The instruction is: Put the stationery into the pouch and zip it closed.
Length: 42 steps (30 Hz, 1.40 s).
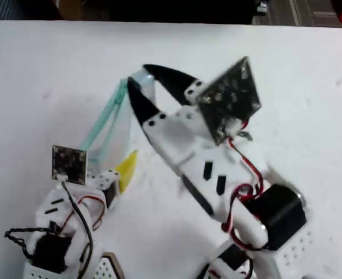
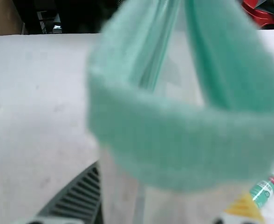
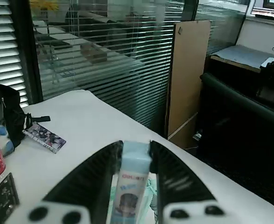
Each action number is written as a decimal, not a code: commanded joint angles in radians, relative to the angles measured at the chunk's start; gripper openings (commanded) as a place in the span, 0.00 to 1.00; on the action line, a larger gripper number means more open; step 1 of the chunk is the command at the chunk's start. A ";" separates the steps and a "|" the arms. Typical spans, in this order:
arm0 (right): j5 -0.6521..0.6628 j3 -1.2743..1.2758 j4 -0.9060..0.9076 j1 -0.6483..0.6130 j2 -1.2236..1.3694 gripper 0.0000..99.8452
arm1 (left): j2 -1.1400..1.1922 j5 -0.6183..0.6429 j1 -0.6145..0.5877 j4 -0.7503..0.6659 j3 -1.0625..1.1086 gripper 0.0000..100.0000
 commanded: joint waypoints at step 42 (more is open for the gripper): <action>0.031 0.275 -0.326 -0.136 0.171 0.02 | 0.005 0.021 0.016 0.020 -0.023 0.27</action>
